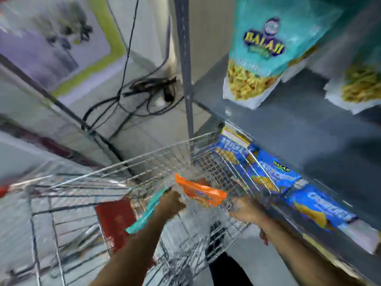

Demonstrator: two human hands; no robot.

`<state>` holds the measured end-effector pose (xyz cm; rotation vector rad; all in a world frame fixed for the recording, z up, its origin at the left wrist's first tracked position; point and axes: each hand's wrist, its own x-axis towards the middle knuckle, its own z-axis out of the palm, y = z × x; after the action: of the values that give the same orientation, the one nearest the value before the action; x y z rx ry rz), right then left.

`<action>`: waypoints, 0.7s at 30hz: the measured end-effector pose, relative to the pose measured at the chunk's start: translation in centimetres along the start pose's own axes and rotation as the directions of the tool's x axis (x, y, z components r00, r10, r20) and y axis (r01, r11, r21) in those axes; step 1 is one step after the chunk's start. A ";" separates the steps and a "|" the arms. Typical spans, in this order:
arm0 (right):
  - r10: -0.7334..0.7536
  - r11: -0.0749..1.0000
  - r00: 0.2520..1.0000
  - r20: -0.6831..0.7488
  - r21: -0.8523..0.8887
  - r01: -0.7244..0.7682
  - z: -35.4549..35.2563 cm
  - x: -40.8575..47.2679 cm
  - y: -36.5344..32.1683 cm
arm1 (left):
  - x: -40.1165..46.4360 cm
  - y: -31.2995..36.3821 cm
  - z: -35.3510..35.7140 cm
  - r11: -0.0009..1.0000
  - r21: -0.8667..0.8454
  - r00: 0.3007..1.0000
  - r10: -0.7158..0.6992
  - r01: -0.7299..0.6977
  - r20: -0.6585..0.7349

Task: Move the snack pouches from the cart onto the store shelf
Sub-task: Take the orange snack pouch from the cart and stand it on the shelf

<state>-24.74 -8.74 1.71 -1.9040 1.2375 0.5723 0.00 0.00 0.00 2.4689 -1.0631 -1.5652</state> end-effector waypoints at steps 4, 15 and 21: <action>-0.014 0.964 0.998 0.062 0.265 -0.003 0.3 3.4 0.5 | 2.6 1.2 2.0 0.953 -0.304 0.973 -0.061 -0.009 -0.222; 0.103 0.823 0.962 -0.253 0.565 0.060 -0.1 5.1 0.9 | 3.4 2.5 3.2 0.891 -0.453 0.894 -0.180 -0.029 -0.410; 0.192 0.766 0.869 -0.457 0.623 0.158 -2.1 -0.8 -1.1 | -2.4 4.4 0.8 0.809 -0.503 0.879 0.036 -0.305 -0.475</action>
<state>-24.21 -9.72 3.91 -1.4561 1.5211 -0.3681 -3.63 -1.79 3.13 2.0789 -0.6068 -0.9817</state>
